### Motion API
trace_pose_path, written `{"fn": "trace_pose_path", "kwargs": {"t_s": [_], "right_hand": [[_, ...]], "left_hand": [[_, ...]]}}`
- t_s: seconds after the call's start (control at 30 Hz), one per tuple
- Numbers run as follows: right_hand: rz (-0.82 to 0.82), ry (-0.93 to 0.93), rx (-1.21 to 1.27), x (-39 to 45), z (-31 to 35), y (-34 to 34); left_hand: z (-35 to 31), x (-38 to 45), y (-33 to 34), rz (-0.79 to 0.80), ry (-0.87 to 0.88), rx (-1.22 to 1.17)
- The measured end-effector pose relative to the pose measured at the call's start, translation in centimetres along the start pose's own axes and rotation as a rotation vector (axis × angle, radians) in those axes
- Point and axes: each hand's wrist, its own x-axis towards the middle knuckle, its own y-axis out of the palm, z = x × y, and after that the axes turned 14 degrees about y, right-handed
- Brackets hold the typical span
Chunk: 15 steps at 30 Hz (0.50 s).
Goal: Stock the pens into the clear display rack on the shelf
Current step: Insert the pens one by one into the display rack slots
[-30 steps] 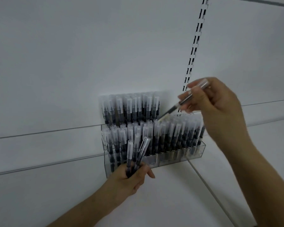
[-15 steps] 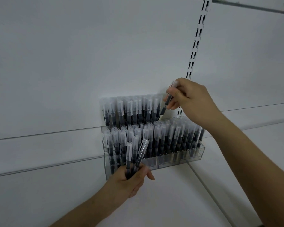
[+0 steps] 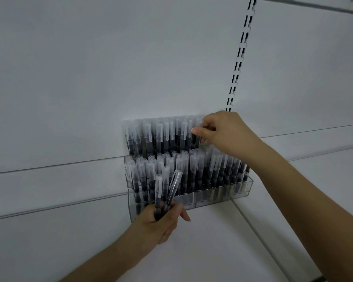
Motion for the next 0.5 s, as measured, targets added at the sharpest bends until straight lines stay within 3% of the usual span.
{"fn": "trace_pose_path", "kwargs": {"t_s": [0.5], "right_hand": [[0.004, -0.037, -0.072, -0.1, 0.0, 1.0]], "left_hand": [[-0.1, -0.2, 0.0, 0.003, -0.007, 0.02]]}}
